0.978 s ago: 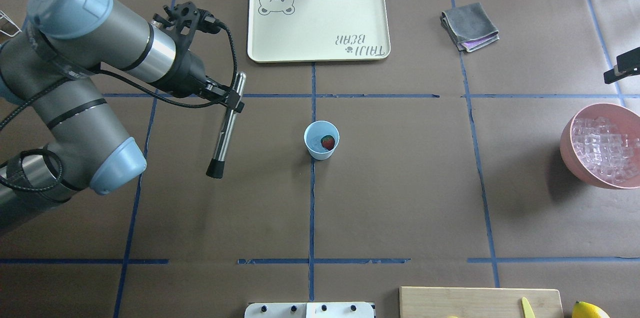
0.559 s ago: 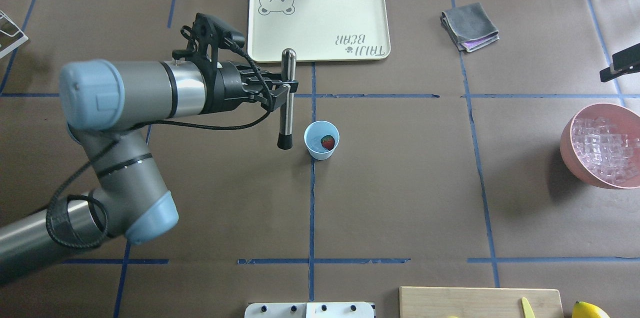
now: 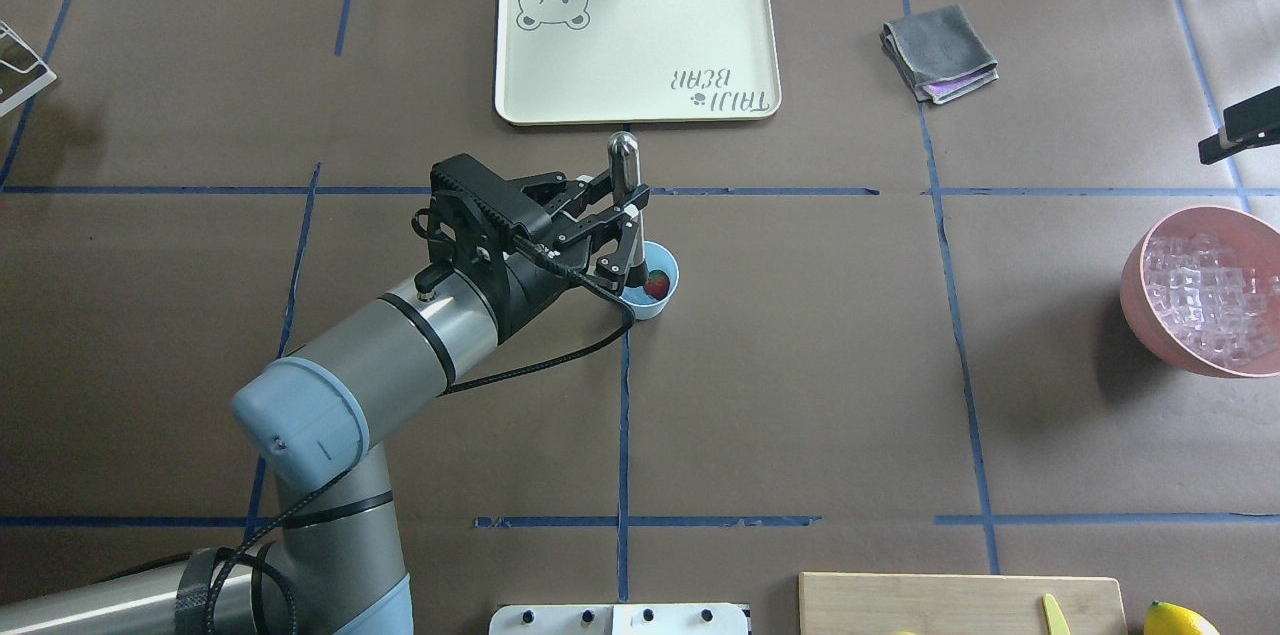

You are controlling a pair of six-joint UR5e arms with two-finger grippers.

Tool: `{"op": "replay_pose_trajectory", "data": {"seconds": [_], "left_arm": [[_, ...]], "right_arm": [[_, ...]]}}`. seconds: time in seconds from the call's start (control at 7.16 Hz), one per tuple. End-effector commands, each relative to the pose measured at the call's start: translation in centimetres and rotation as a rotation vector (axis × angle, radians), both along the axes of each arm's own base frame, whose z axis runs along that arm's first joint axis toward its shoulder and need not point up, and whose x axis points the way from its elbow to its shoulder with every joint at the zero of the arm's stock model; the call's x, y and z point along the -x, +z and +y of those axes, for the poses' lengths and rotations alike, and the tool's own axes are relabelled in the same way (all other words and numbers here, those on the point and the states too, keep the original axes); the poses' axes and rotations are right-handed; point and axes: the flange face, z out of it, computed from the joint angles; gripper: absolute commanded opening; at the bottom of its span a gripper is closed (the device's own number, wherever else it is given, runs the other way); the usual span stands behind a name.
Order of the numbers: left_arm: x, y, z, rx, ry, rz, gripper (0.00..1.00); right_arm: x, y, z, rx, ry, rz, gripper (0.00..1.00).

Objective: Mash ice and strawberries in cup
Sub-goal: 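Lower the pestle into the cup and press down on the contents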

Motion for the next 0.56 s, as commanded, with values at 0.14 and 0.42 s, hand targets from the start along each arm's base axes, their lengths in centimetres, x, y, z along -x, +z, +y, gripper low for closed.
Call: {"op": "replay_pose_trajectory", "data": {"seconds": [0.14, 0.42], "left_arm": [[-2.4, 0.4, -0.1, -0.001, -0.028, -0.033, 0.00], [-4.5, 0.9, -0.6, 0.009, -0.030, -0.061, 0.00]], "right_arm": [[0.0, 0.1, 0.0, 0.001, 0.000, 0.002, 1.00], [0.1, 0.1, 0.0, 0.001, -0.002, 0.002, 1.00]]}}
